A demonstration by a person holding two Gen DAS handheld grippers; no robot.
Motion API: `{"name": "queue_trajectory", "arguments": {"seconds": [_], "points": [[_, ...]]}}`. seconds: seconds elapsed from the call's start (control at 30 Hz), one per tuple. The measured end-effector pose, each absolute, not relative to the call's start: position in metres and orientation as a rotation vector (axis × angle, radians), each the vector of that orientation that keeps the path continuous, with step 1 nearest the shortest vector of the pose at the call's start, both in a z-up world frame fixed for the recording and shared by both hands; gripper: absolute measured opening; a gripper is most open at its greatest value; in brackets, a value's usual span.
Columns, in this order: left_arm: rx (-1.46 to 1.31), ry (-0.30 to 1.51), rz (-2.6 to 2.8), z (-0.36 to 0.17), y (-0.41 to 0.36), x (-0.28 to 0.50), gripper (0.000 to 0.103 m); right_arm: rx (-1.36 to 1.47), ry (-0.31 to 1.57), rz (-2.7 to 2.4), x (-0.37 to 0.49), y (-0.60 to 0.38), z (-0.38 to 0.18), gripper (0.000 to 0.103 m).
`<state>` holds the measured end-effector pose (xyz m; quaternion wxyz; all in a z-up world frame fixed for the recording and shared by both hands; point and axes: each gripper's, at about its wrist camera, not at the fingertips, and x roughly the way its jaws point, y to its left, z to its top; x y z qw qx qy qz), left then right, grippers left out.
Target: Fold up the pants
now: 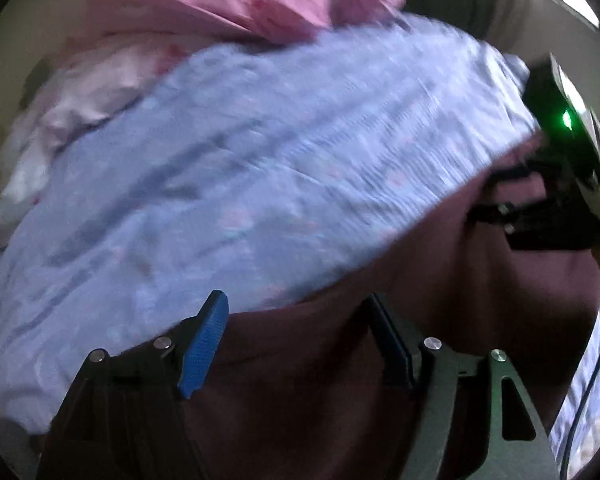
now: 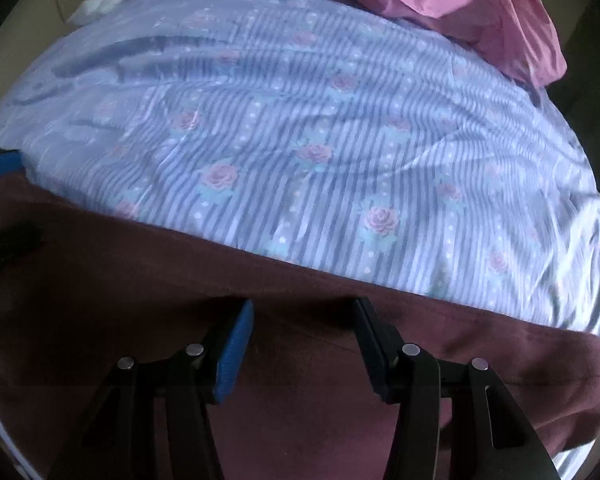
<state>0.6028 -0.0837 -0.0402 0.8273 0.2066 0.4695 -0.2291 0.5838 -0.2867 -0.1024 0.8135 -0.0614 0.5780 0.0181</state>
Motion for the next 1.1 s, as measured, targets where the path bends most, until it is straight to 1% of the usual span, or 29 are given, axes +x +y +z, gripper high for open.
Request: {"name": "queue_trajectory", "arguments": {"seconds": [0.07, 0.2, 0.3, 0.37, 0.43, 0.53, 0.67, 0.7, 0.73, 0.8, 0.9, 0.93, 1.0, 1.1], "points": [[0.379, 0.953, -0.441, -0.025, -0.059, 0.604, 0.074, -0.117, 1.226, 0.024, 0.581, -0.283, -0.093, 0.052], [0.245, 0.897, -0.314, 0.002, 0.003, 0.615, 0.074, -0.081, 1.144, 0.098, 0.574, -0.258, -0.060, 0.052], [0.193, 0.891, -0.235, 0.016, 0.043, 0.615, 0.084, -0.065, 1.106, 0.168, 0.575, -0.225, -0.044, 0.052], [0.175, 0.905, -0.195, 0.020, 0.063, 0.615, 0.084, -0.075, 1.087, 0.213, 0.577, -0.195, -0.036, 0.052], [0.135, 0.953, -0.180, 0.017, 0.081, 0.618, 0.085, -0.079, 1.069, 0.248, 0.578, -0.172, -0.031, 0.052], [0.049, 1.066, -0.156, -0.004, 0.105, 0.627, 0.084, -0.083, 1.065, 0.284, 0.578, -0.142, -0.028, 0.052], [-0.038, 1.140, -0.136, -0.031, 0.119, 0.631, 0.082, -0.106, 1.069, 0.253, 0.581, -0.126, -0.029, 0.052], [-0.063, 1.147, -0.153, -0.036, 0.119, 0.630, 0.075, -0.101, 1.069, 0.245, 0.581, -0.127, -0.029, 0.052], [-0.087, 1.156, -0.173, -0.041, 0.119, 0.631, 0.062, -0.092, 1.068, 0.234, 0.581, -0.127, -0.027, 0.052], [-0.147, 1.206, -0.186, -0.051, 0.117, 0.629, 0.047, -0.075, 1.063, 0.203, 0.581, -0.131, -0.025, 0.052], [-0.233, 1.240, -0.192, -0.058, 0.119, 0.623, 0.039, -0.069, 1.062, 0.142, 0.582, -0.137, -0.025, 0.052], [-0.237, 1.231, -0.202, -0.056, 0.120, 0.622, 0.032, -0.068, 1.064, 0.114, 0.582, -0.140, -0.025, 0.052], [-0.242, 1.194, -0.222, -0.047, 0.122, 0.617, 0.025, -0.068, 1.061, 0.096, 0.580, -0.142, -0.026, 0.052], [-0.218, 1.098, -0.147, -0.025, 0.124, 0.606, 0.022, -0.060, 1.067, 0.099, 0.578, -0.141, -0.028, 0.052]]}}
